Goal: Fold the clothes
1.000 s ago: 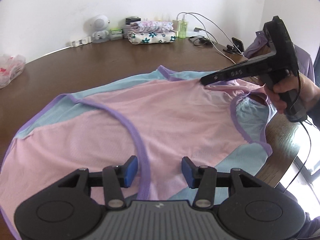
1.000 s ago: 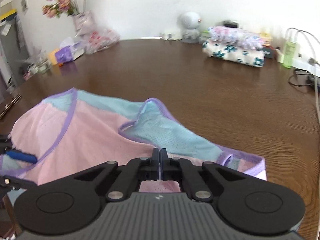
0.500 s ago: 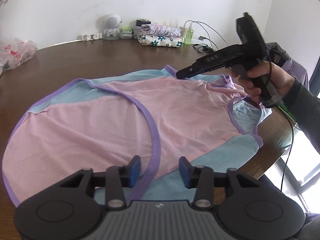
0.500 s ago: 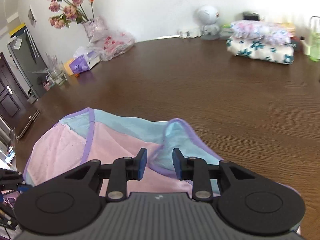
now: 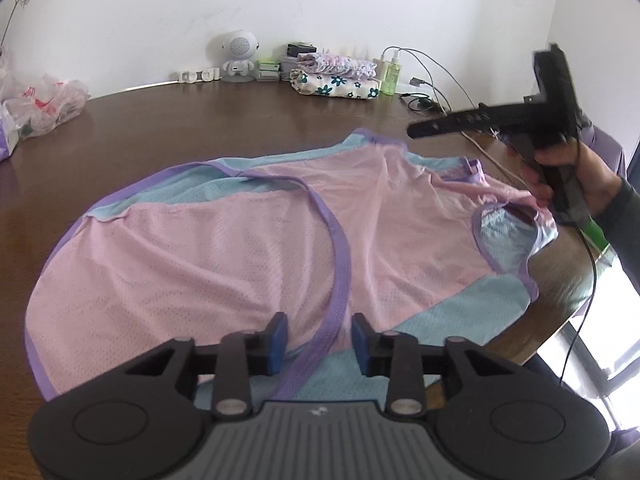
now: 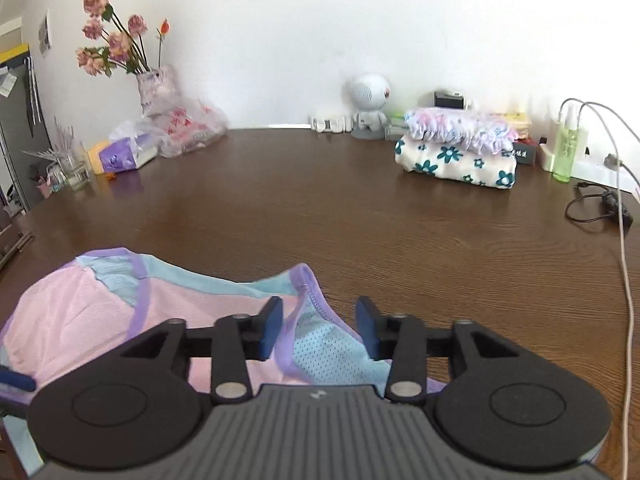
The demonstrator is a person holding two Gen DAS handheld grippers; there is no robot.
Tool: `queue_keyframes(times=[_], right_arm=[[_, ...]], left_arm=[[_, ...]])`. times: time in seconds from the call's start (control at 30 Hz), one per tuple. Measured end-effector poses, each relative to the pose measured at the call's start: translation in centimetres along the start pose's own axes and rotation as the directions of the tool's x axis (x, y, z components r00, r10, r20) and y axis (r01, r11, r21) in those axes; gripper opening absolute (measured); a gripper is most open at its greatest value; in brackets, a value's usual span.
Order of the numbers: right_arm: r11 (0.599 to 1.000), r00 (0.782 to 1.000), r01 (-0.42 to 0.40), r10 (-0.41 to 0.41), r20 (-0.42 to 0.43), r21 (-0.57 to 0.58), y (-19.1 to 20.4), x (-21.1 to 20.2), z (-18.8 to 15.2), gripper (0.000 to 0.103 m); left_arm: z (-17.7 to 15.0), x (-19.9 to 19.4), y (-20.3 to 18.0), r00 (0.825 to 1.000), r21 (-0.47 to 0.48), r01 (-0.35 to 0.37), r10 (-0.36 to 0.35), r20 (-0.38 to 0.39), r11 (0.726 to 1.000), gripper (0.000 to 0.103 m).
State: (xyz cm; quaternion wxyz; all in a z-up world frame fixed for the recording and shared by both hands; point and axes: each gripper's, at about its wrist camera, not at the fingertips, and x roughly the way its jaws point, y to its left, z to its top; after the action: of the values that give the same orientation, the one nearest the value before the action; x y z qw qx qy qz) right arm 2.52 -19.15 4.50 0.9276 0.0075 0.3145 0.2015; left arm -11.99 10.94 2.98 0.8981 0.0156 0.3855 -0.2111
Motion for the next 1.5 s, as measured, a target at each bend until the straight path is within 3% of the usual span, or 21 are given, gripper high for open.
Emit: queue_keyframes(times=[0.1,0.2,0.3,0.43,0.53,0.6,0.67,0.73,0.83,0.9,0.93,0.97,1.03,1.07,1.13,1.17,1.2,1.27,1.37,1.43,1.5], right_arm=[[0.999,0.999,-0.010,0.012,-0.049,0.048,-1.1,0.0,-0.2,0.043],[0.997,0.997,0.004,0.003,-0.081,0.079,-1.7,0.2,-0.7,0.043],[0.996,0.996,-0.042,0.048,-0.076,0.081,-1.2,0.1,-1.4,0.043],[0.995,0.995,-0.066,0.071,-0.073,0.077,-0.1,-0.1,-2.2,0.043],[0.996,0.994,-0.078,0.082,-0.076,0.054,0.8,-0.4,-2.8,0.043],[0.994,0.991,-0.103,0.105,-0.080,0.031,1.8,-0.6,-3.2,0.043],[0.991,0.987,-0.136,0.136,-0.085,0.007,2.8,-0.8,-3.6,0.043],[0.986,0.982,-0.167,0.163,-0.091,-0.032,4.2,-1.3,-3.8,0.043],[0.970,0.973,-0.221,0.212,-0.091,-0.105,6.9,-2.5,-4.2,0.043],[0.949,0.961,-0.272,0.258,-0.104,-0.160,8.8,-3.5,-4.7,0.043],[0.937,0.953,-0.296,0.277,-0.118,-0.186,9.6,-3.8,-5.1,0.043],[0.924,0.946,-0.319,0.297,-0.133,-0.211,10.5,-4.1,-5.5,0.043],[0.900,0.930,-0.361,0.329,-0.162,-0.243,11.8,-4.7,-6.4,0.043],[0.889,0.924,-0.377,0.344,-0.164,-0.259,12.2,-5.2,-7.0,0.043],[0.869,0.921,-0.390,0.370,-0.124,-0.304,12.4,-6.8,-8.0,0.043],[0.868,0.923,-0.383,0.371,-0.100,-0.315,12.1,-7.8,-8.3,0.043],[0.876,0.930,-0.364,0.359,-0.078,-0.316,11.5,-8.6,-8.5,0.042],[0.922,0.961,-0.275,0.275,-0.040,-0.273,9.4,-9.9,-8.6,0.042],[0.980,0.996,-0.089,0.090,-0.002,-0.176,4.6,-11.0,-8.2,0.042],[0.991,1.000,0.028,-0.028,0.007,-0.127,1.7,-11.5,-7.8,0.042],[0.987,0.993,0.115,-0.114,0.008,-0.112,-0.3,-11.6,-7.3,0.042]], left_arm=[[2.8,1.2,1.3,1.000,-0.034,-0.007,0.007,0.009,0.999,0.053],[7.0,3.5,4.0,1.000,-0.141,-0.002,0.004,0.015,0.990,0.053],[10.6,6.9,6.0,1.000,-0.205,0.011,-0.009,0.014,0.979,0.053],[12.6,10.5,8.6,0.998,-0.328,-0.068,0.063,-0.025,0.942,0.053],[12.5,10.9,10.4,0.991,-0.379,-0.115,0.134,0.022,0.918,0.046],[12.2,11.0,11.9,0.978,-0.431,-0.160,0.200,0.049,0.888,0.014],[11.9,11.2,14.1,0.977,-0.525,-0.133,0.201,0.073,0.840,0.008],[12.0,11.1,15.0,0.980,-0.562,-0.108,0.182,0.076,0.820,0.008],[12.4,10.9,14.8,0.977,-0.532,-0.140,0.204,0.062,0.835,0.014],[12.5,10.7,14.5,0.983,-0.514,-0.118,0.175,0.064,0.850,0.033],[12.6,10.7,14.2,0.982,-0.488,-0.127,0.179,0.061,0.863,0.035],[12.7,10.6,13.9,0.981,-0.464,-0.138,0.185,0.057,0.875,0.031],[12.5,9.9,13.5,0.980,-0.459,-0.169,0.197,0.014,0.872,0.026],[12.3,8.9,13.1,0.989,-0.468,-0.131,0.150,0.002,0.874,0.026],[11.5,6.2,11.1,0.997,-0.424,-0.020,0.052,0.064,0.905,0.029],[10.9,5.0,9.5,0.996,-0.375,0.005,0.030,0.089,0.927,0.036],[10.1,4.2,7.7,0.995,-0.315,0.003,0.027,0.093,0.949,0.041],[8.7,3.2,4.0,0.996,-0.199,-0.016,0.033,0.082,0.980,0.041],[7.1,3.6,-1.4,0.998,-0.110,-0.016,0.023,0.063,0.994,0.041],[6.4,4.4,-4.7,0.998,-0.088,0.052,-0.047,0.048,0.995,0.041],[6.5,5.2,-8.3,0.994,0.019,0.108,-0.108,0.034,0.994,0.041]])
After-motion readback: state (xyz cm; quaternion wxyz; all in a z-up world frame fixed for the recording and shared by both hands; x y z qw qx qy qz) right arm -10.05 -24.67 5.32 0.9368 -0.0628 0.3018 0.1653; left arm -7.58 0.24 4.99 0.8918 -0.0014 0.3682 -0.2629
